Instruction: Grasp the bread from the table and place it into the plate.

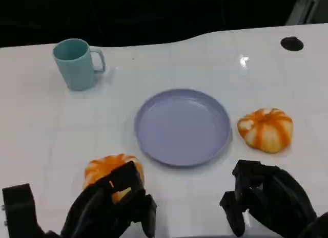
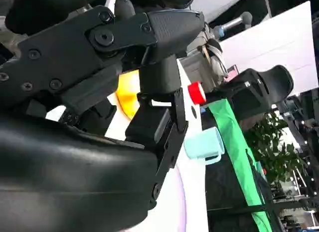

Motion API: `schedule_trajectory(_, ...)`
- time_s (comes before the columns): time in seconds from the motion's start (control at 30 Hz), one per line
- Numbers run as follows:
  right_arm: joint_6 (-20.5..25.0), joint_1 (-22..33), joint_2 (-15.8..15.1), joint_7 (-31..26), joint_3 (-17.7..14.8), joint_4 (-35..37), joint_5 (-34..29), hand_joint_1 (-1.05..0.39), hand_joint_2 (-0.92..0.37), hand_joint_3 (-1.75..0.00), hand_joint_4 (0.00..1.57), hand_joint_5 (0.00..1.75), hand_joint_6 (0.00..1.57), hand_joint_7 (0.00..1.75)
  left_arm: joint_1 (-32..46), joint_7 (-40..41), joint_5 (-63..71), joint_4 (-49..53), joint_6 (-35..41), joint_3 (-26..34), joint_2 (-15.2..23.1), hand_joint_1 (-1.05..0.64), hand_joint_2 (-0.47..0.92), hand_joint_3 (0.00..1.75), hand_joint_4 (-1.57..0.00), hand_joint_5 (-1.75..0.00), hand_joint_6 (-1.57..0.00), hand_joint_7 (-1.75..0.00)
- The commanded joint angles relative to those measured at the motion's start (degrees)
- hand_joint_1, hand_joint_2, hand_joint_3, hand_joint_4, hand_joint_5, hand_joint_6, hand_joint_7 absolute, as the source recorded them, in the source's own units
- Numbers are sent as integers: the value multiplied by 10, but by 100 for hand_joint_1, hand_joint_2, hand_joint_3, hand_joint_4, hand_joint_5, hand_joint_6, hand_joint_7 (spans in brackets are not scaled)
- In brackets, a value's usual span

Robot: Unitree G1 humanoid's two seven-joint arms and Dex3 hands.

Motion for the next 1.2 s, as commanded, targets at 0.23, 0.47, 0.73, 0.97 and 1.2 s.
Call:
schedule_trajectory(0.23,-2,-3,-5,2,-5,0,5,-94,-76,-35,124,155,107,143,2,-2,4,-6,-5,3,5,-65,92,32,-90,-175,-67,-175)
schedule_trajectory(0.47,3,-3,-6,-1,-5,-2,6,-94,-74,-37,123,155,106,142,2,-2,-3,-9,2,6,4,-65,92,32,-90,-175,-67,-175)
schedule_trajectory(0.73,1,-2,-5,-1,-5,-3,5,-95,-73,-40,123,155,106,140,4,-12,-8,-15,-17,12,3,-65,92,32,-87,-175,-62,-175)
schedule_trajectory(0.97,8,0,-4,-4,-4,-9,7,-95,-72,-41,122,156,106,140,3,-14,9,-15,-76,20,-3,-65,92,30,-67,-175,-46,-164)
schedule_trajectory(1.2,11,0,-4,-3,-4,-12,8,-95,-72,-40,122,155,106,139,-5,8,68,-28,-148,25,7,-63,92,30,-46,-163,-49,-100)
